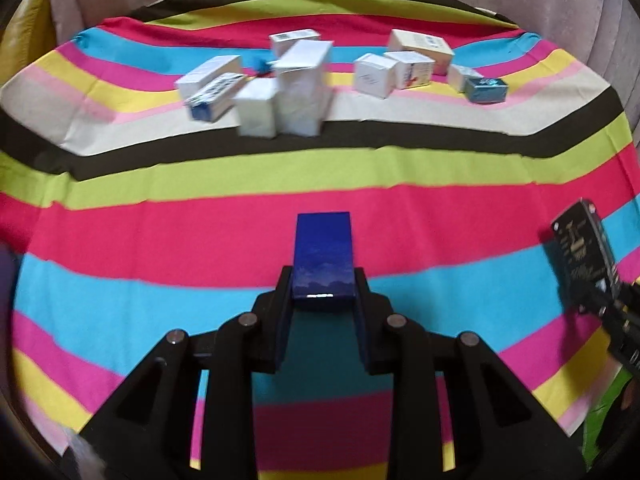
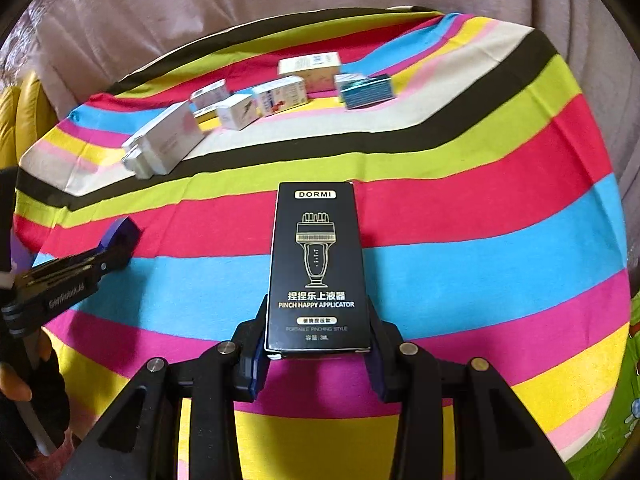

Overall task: Organize rigid objects
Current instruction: 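Grasp the black DORMI box with the right tool while the left tool grasps the blue box, then carry both boxes to the purple-rimmed storage box and open both tools to drop them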

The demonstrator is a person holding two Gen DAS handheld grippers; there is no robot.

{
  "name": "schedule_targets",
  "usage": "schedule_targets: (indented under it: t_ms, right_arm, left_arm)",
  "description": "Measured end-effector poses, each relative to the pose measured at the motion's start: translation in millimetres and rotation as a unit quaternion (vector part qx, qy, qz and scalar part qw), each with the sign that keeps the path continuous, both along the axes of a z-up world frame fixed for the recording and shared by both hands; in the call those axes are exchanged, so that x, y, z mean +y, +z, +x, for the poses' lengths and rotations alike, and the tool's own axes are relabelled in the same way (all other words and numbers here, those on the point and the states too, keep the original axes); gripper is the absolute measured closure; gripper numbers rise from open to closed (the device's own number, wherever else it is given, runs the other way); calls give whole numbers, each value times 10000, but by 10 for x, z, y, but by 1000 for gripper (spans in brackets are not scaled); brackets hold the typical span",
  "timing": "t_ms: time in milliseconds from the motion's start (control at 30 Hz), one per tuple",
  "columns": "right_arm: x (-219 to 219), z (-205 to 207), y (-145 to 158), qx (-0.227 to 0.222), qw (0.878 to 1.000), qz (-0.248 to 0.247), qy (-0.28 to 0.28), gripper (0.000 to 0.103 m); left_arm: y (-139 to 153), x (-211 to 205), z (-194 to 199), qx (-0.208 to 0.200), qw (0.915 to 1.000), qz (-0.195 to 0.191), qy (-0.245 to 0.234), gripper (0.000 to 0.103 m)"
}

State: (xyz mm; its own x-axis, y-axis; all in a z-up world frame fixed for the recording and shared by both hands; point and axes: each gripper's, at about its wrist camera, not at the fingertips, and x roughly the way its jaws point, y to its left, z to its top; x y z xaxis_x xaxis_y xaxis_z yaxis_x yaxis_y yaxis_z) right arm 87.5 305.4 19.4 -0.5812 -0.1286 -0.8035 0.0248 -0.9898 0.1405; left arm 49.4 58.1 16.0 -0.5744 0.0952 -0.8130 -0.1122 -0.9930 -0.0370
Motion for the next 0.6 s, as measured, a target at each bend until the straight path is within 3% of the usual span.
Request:
schedule_targets:
  t_ms: [133,600]
  right_arm:
    - [-157,12,0,-46,9999,-20,156,63]
    - [-833,107,21,-161,9960,175,861,63]
  left_arm:
    - [9,-140,156,100,9998,-155,71,72]
    - [51,-521,382,110,9993,-40,369,72]
